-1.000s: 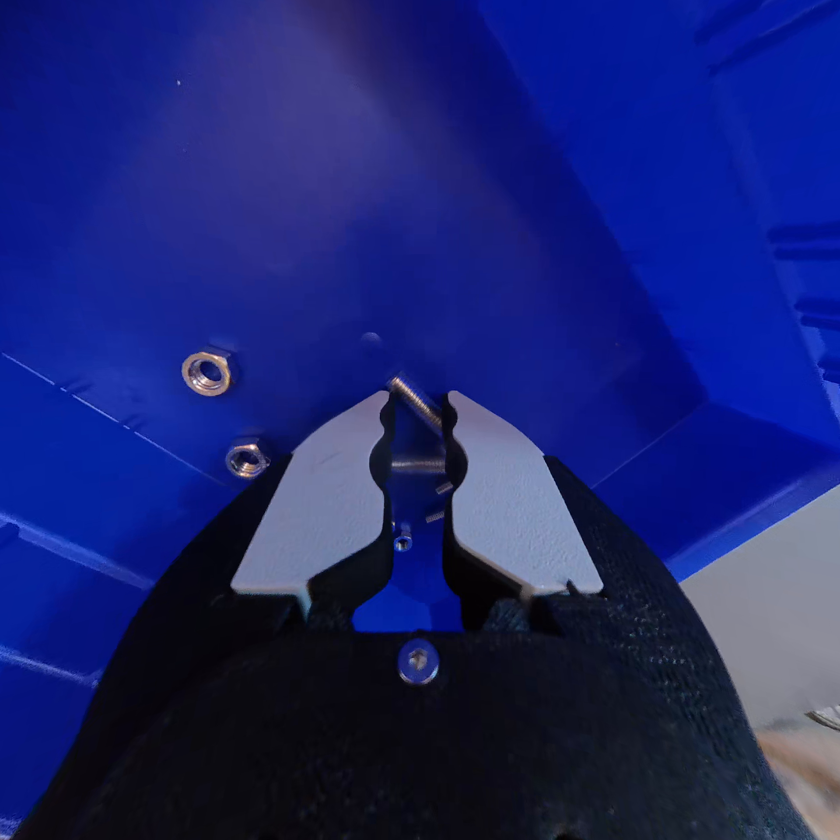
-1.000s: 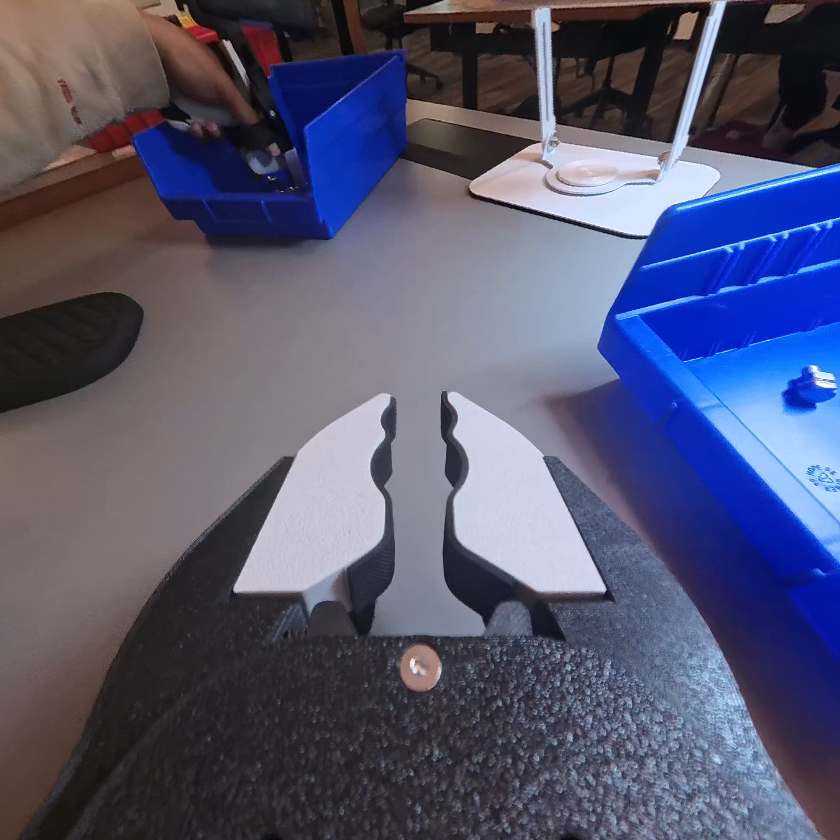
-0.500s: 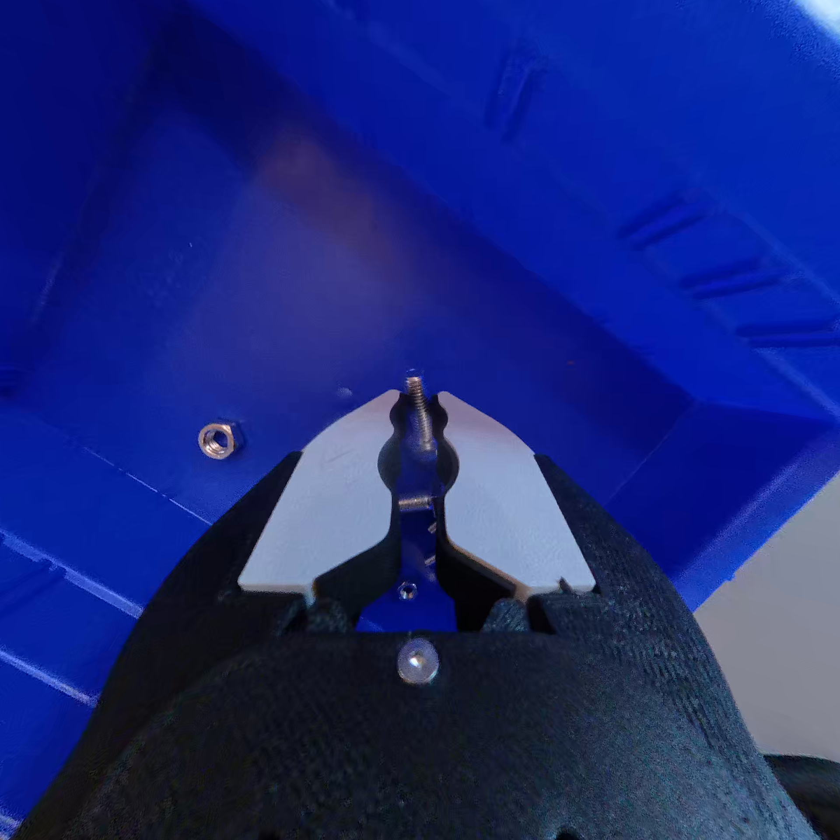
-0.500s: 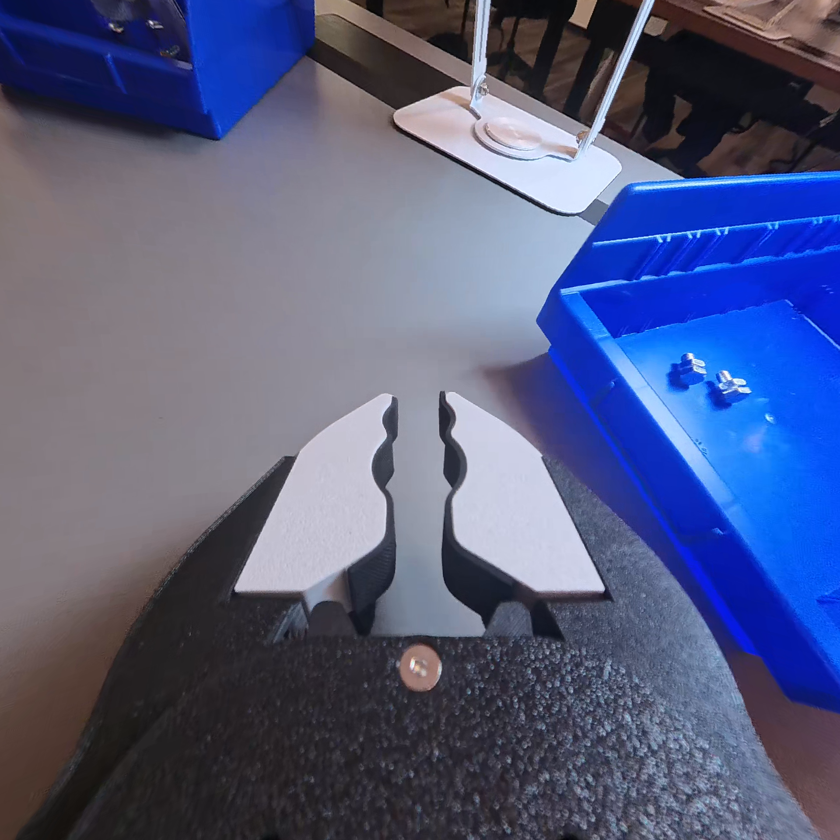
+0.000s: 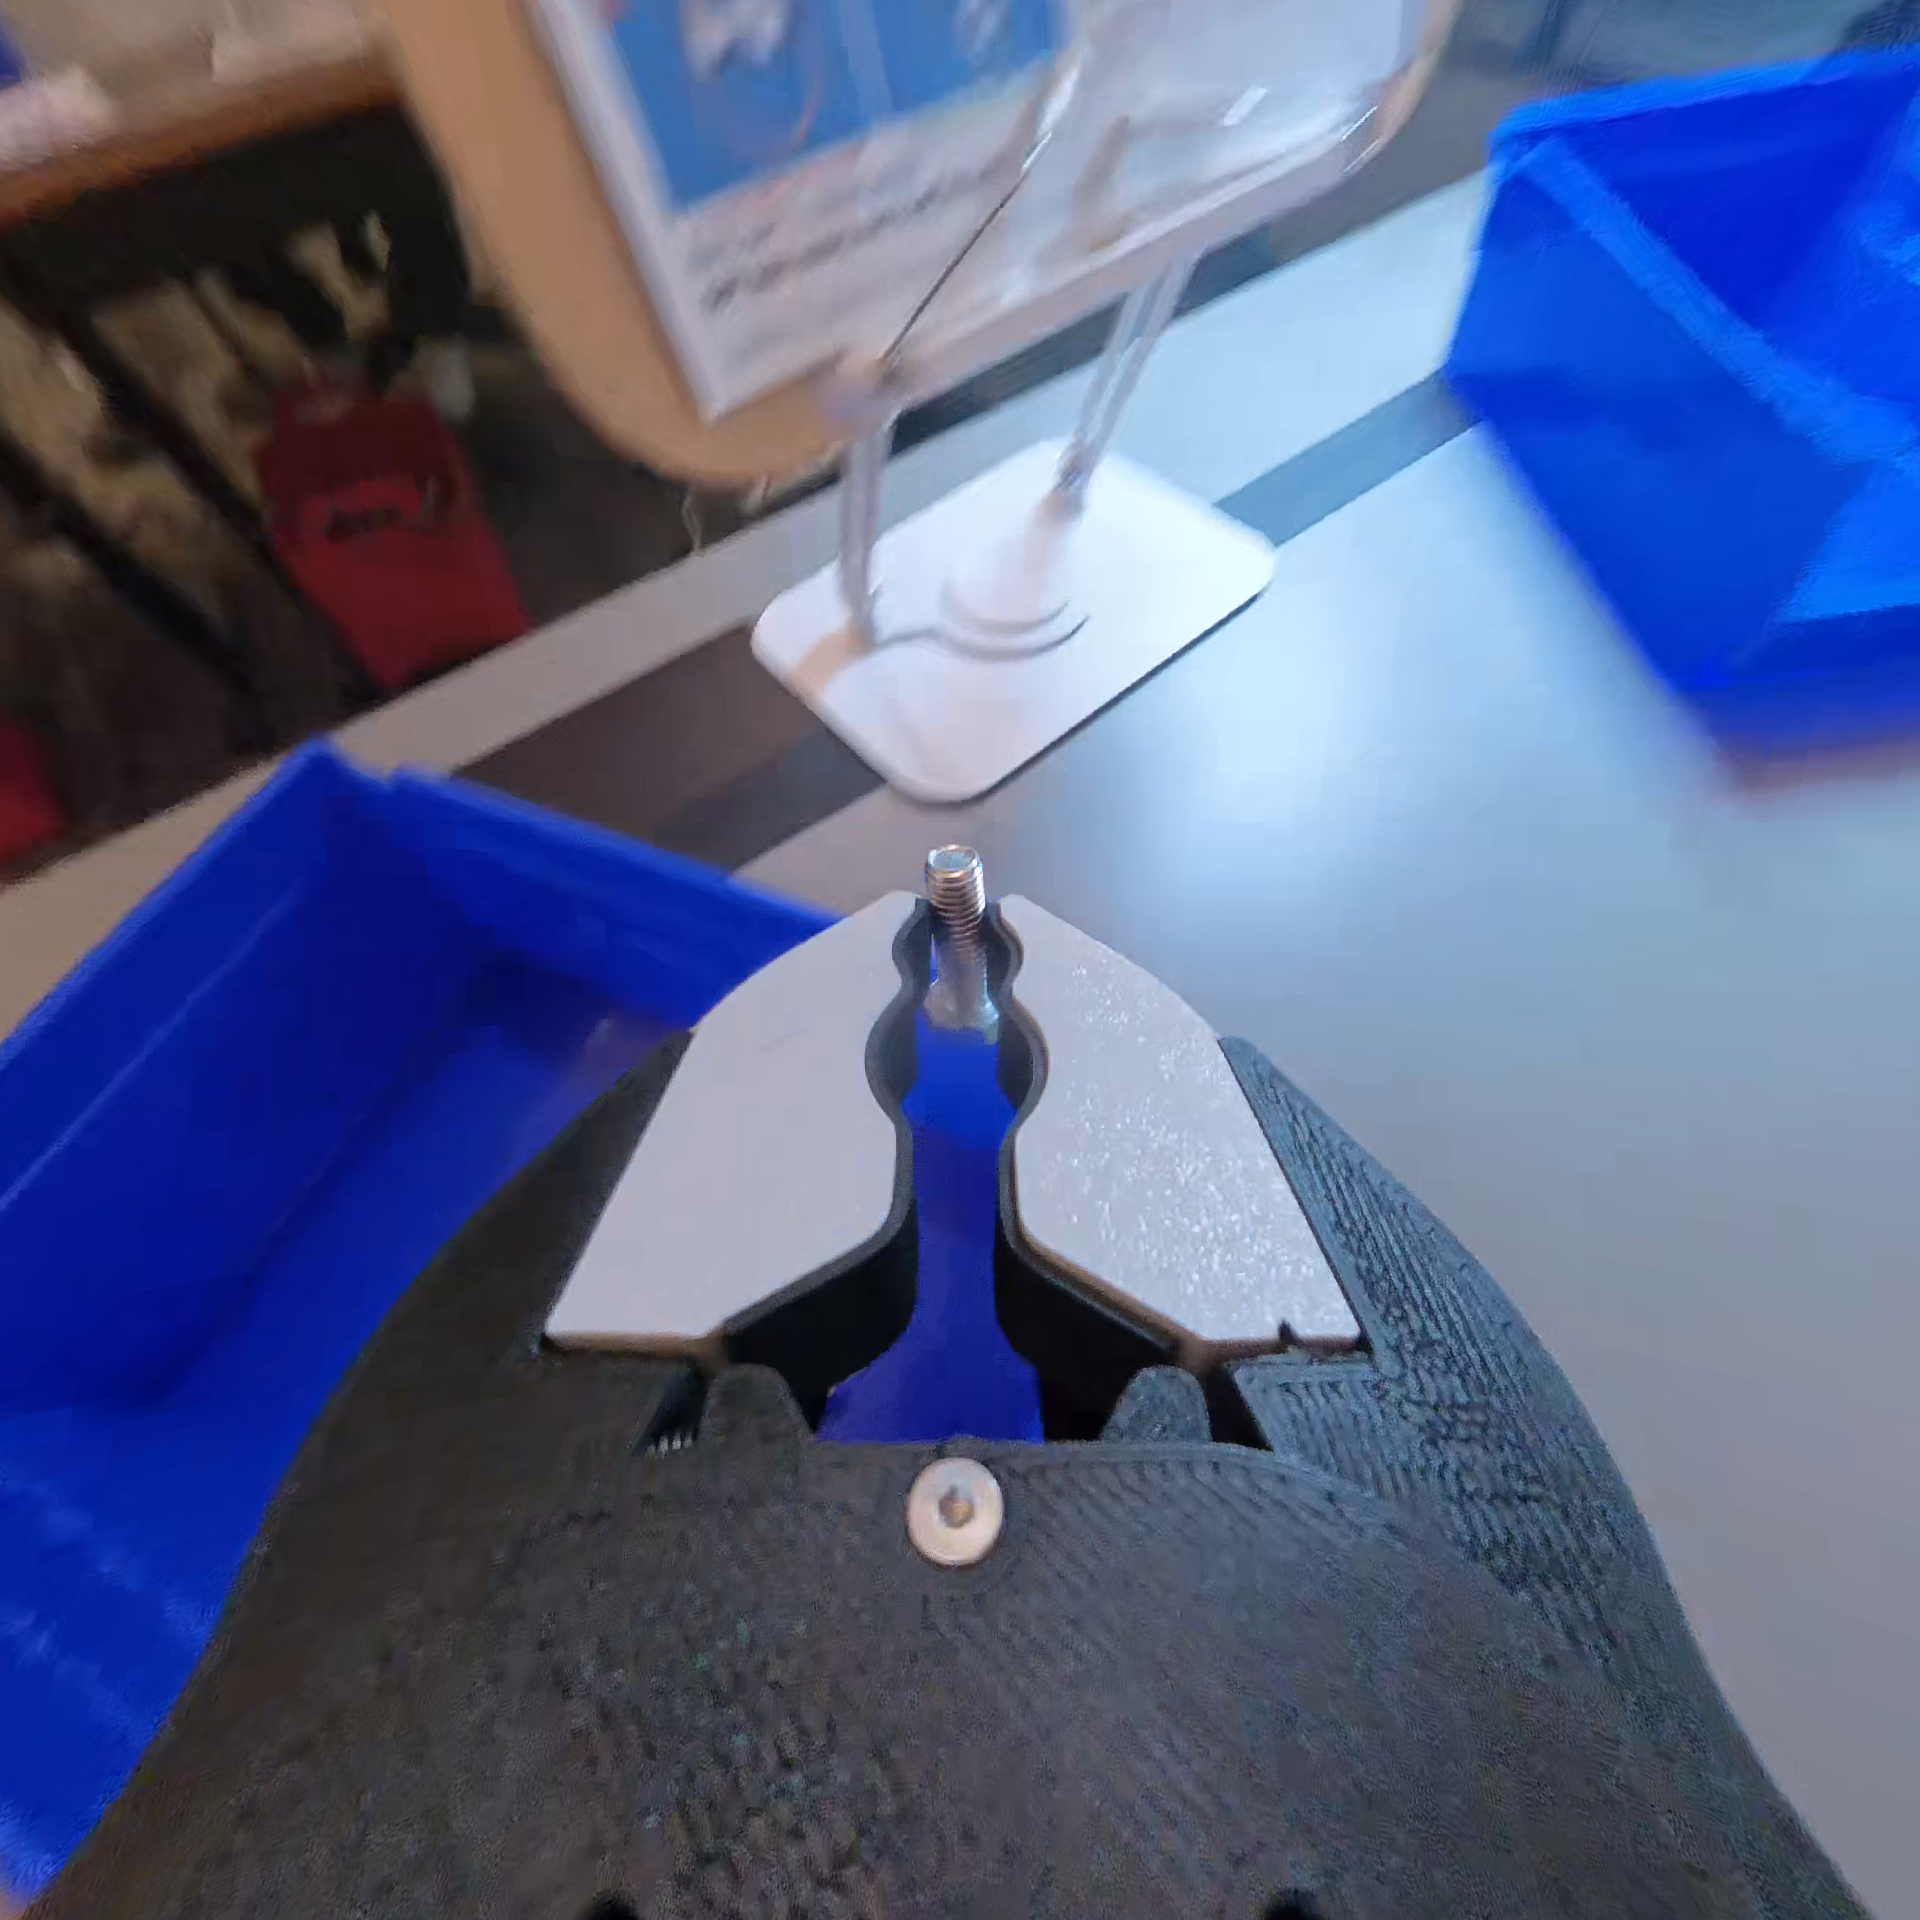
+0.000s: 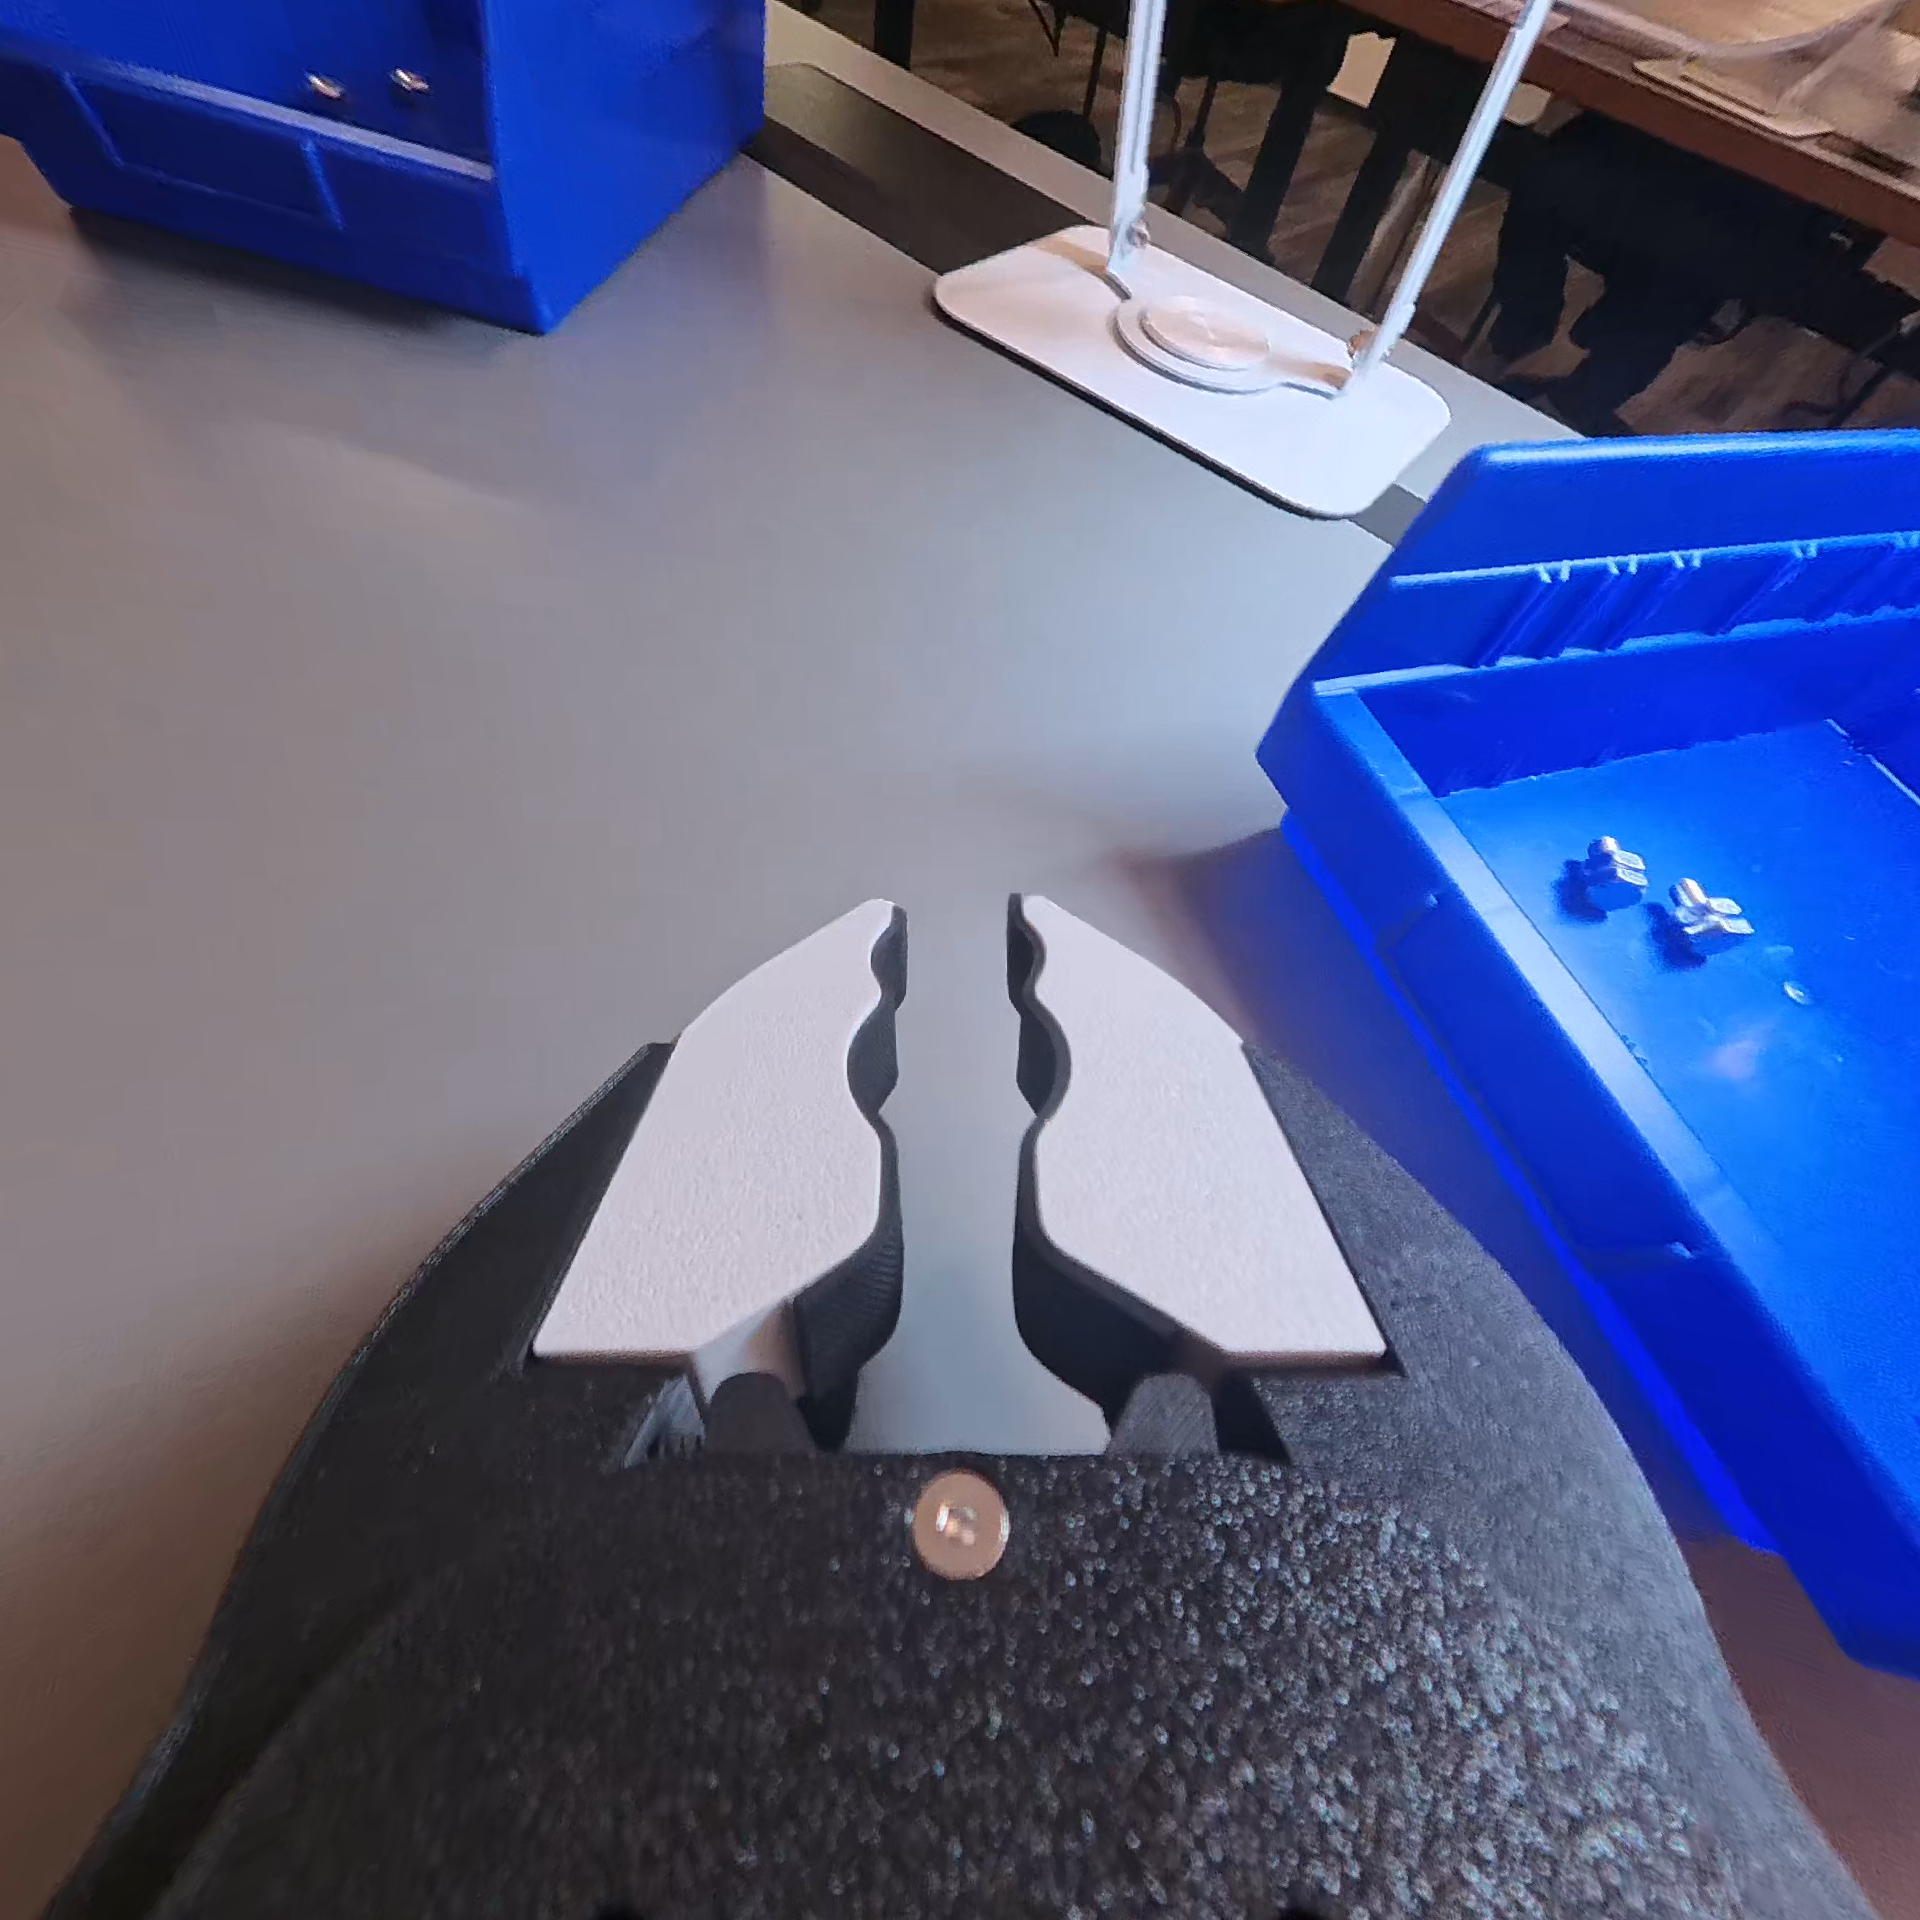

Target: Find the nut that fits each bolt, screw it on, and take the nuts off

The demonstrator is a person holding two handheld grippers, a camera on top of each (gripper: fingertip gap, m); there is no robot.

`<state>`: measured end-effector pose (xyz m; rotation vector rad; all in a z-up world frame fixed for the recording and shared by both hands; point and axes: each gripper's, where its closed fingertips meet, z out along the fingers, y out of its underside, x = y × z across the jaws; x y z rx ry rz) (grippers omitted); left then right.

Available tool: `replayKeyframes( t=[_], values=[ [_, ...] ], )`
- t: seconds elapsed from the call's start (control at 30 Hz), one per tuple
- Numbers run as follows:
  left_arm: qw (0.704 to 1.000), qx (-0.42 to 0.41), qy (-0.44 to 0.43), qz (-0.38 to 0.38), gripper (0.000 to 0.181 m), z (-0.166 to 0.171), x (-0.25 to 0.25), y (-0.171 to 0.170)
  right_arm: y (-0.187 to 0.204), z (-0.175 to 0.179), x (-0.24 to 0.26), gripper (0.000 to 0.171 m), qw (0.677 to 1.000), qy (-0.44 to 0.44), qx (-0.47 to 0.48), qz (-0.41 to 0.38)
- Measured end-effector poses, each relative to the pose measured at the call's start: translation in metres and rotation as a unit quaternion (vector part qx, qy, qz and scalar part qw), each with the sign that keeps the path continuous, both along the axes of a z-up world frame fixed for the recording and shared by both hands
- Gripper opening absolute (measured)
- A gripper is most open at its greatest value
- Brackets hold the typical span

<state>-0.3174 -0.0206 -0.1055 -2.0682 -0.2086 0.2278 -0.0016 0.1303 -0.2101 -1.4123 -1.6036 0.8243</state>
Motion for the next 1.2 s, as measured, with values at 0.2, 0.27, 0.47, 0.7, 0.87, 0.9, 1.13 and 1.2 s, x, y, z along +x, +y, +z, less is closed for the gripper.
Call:
replayKeyframes(
  t=[0.2, 0.27, 0.47, 0.7, 0.87, 0.9, 1.13, 1.2],
  values=[
    [0.971, 0.176, -0.002, -0.162, 0.01, 0.055, 0.137, 0.03, -0.043, 0.032, -0.016, 0.026, 0.991, 0.062, -0.063, 0.1],
    [0.955, 0.218, -0.009, -0.202, 0.01, 0.062, 0.178, 0.038, -0.062, 0.052, -0.024, 0.029, 0.982, 0.086, -0.093, 0.142],
    [0.911, 0.306, -0.038, -0.273, 0.01, 0.057, 0.249, 0.047, -0.112, 0.098, -0.046, 0.043, 0.936, 0.147, -0.187, 0.26],
    [0.902, 0.287, -0.058, -0.318, 0.01, 0.017, 0.27, 0.048, -0.134, 0.075, -0.037, 0.035, 0.911, 0.164, -0.216, 0.311],
    [0.897, 0.284, -0.061, -0.333, 0.01, 0.0, 0.286, 0.051, -0.145, 0.068, -0.033, 0.034, 0.905, 0.152, -0.218, 0.332],
    [0.897, 0.28, -0.062, -0.337, 0.01, -0.002, 0.289, 0.052, -0.146, 0.068, -0.032, 0.031, 0.904, 0.152, -0.219, 0.334],
    [0.897, 0.286, -0.069, -0.331, 0.01, -0.004, 0.291, 0.052, -0.14, 0.072, -0.03, 0.0, 0.904, 0.167, -0.219, 0.329],
    [0.897, 0.289, -0.072, -0.326, 0.01, -0.004, 0.288, 0.053, -0.138, 0.07, -0.031, 0.009, 0.904, 0.163, -0.224, 0.327]
  ],
)
